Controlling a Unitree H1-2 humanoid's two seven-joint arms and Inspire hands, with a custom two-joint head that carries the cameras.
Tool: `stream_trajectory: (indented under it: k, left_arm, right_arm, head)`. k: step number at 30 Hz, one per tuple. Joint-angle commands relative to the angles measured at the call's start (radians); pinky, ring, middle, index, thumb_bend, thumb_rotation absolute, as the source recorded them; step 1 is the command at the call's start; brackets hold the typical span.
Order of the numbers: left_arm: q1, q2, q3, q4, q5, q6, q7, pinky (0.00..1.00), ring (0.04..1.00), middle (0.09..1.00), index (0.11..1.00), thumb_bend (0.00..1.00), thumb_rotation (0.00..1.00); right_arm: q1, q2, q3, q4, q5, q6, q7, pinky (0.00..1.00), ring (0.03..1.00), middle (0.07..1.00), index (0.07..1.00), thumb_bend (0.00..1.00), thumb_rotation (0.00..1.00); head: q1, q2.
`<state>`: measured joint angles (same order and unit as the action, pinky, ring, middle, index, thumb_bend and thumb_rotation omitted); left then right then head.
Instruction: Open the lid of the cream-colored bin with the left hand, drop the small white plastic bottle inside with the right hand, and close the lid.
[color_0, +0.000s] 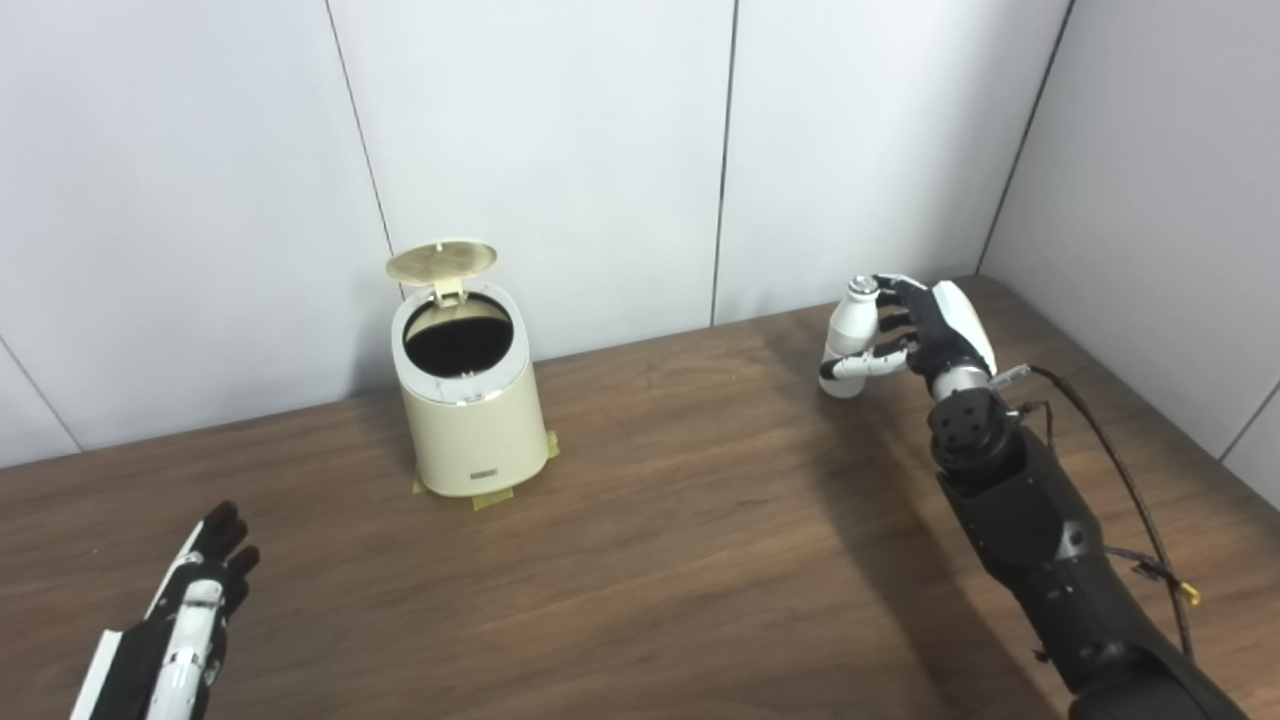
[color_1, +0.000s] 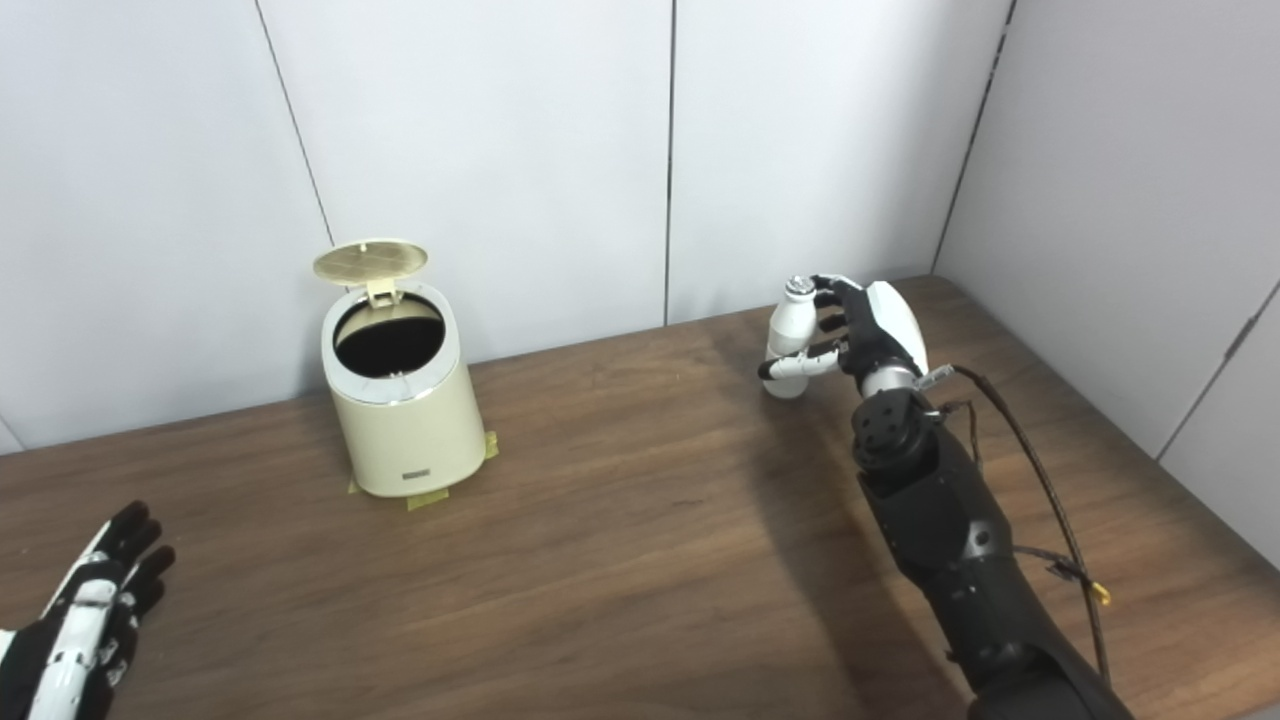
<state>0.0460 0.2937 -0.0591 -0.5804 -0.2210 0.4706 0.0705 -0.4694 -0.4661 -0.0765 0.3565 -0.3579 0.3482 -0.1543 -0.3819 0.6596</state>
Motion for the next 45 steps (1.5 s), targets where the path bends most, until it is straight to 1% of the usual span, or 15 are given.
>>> stream_trajectory:
  k: [1,5,8,11,15,16,17,18,21,25,28,35,39,43,45]
  left_arm:
    - [-0.028,0.027,-0.004,-0.031,-0.001,-0.001,0.011,1.0,0.953,0.976,1.0,0.2,0.86]
    - [-0.03,0.041,-0.013,-0.033,-0.039,-0.001,0.032,1.0,0.966,0.986,1.0,0.21,0.84]
    - [-0.032,0.055,-0.024,-0.036,-0.039,-0.001,0.046,1.0,0.968,0.982,1.0,0.21,0.81]
    - [-0.036,0.065,-0.031,-0.034,-0.049,-0.001,0.06,1.0,0.969,0.981,1.0,0.21,0.78]
    - [-0.037,0.081,-0.043,-0.032,-0.056,-0.001,0.069,1.0,0.973,0.984,1.0,0.23,0.77]
    - [-0.037,0.086,-0.046,-0.032,-0.059,-0.001,0.071,1.0,0.973,0.984,1.0,0.23,0.77]
    - [-0.036,0.092,-0.049,-0.032,-0.065,-0.001,0.074,1.0,0.974,0.986,1.0,0.23,0.76]
    - [-0.035,0.099,-0.054,-0.034,-0.066,-0.001,0.079,1.0,0.977,0.986,1.0,0.24,0.75]
    - [-0.035,0.118,-0.069,-0.038,-0.073,-0.001,0.095,1.0,0.975,0.98,1.0,0.24,0.74]
    - [-0.037,0.148,-0.088,-0.039,-0.077,-0.001,0.111,1.0,0.967,0.971,1.0,0.24,0.72]
    - [-0.04,0.16,-0.094,-0.039,-0.094,-0.001,0.127,1.0,0.968,0.969,1.0,0.25,0.69]
    - [-0.048,0.178,-0.104,-0.035,-0.115,-0.001,0.137,1.0,0.979,0.975,1.0,0.26,0.68]
    - [-0.051,0.177,-0.113,-0.032,-0.108,-0.001,0.142,1.0,0.976,0.974,1.0,0.27,0.68]
    - [-0.048,0.176,-0.128,-0.035,-0.087,-0.001,0.139,1.0,0.97,0.975,1.0,0.25,0.72]
    - [-0.042,0.168,-0.128,-0.033,-0.078,-0.001,0.132,1.0,0.974,0.981,1.0,0.25,0.72]
  right_arm:
    - [-0.045,-0.024,-0.009,-0.013,-0.005,-0.045,-0.029,0.61,0.711,0.778,0.771,0.79,0.05]
    - [-0.043,-0.024,-0.009,0.007,-0.009,-0.079,-0.051,0.59,0.689,0.757,0.746,0.8,0.05]
    - [-0.041,-0.019,-0.013,0.021,-0.008,-0.106,-0.075,0.55,0.632,0.726,0.723,0.8,0.02]
    - [-0.045,-0.006,-0.025,0.025,0.004,-0.105,-0.093,0.53,0.594,0.679,0.694,0.8,0.01]
    - [-0.051,0.004,-0.032,0.045,0.014,-0.133,-0.115,0.53,0.57,0.636,0.645,0.78,0.0]
    - [-0.052,0.004,-0.031,0.048,0.011,-0.138,-0.12,0.52,0.567,0.627,0.571,0.65,0.06]
    - [-0.053,0.005,-0.029,0.052,0.007,-0.146,-0.129,0.5,0.558,0.613,0.533,0.59,0.09]
    - [-0.053,0.006,-0.027,0.054,0.003,-0.151,-0.138,0.48,0.539,0.534,0.515,0.55,0.04]
    - [-0.056,0.015,-0.029,0.064,0.001,-0.17,-0.169,0.44,0.501,0.477,0.505,0.53,0.0]
    - [-0.059,0.029,-0.035,0.075,0.006,-0.197,-0.208,0.38,0.417,0.484,0.51,0.52,0.0]
    - [-0.061,0.03,-0.027,0.082,0.001,-0.194,-0.214,0.38,0.416,0.488,0.507,0.52,0.0]
    - [-0.054,0.03,-0.016,0.069,-0.01,-0.212,-0.23,0.36,0.4,0.487,0.518,0.52,0.0]
    - [-0.035,0.028,-0.014,0.009,-0.007,-0.233,-0.218,0.37,0.397,0.497,0.521,0.52,0.0]
    - [-0.016,0.032,-0.007,-0.085,-0.023,-0.218,-0.204,0.37,0.406,0.494,0.507,0.52,0.0]
    - [-0.008,0.037,-0.005,-0.127,-0.026,-0.238,-0.202,0.37,0.408,0.49,0.501,0.52,0.0]
  head:
    - [0.0,0.001]
    - [-0.002,0.002]
    - [-0.004,0.002]
    - [-0.002,0.002]
    - [0.002,0.001]
    - [0.002,0.001]
    - [0.003,0.002]
    - [0.003,0.003]
    - [0.007,0.002]
    - [0.011,0.002]
    - [0.013,0.002]
    - [0.018,0.0]
    - [0.034,-0.003]
    - [0.053,-0.004]
    - [0.073,-0.005]
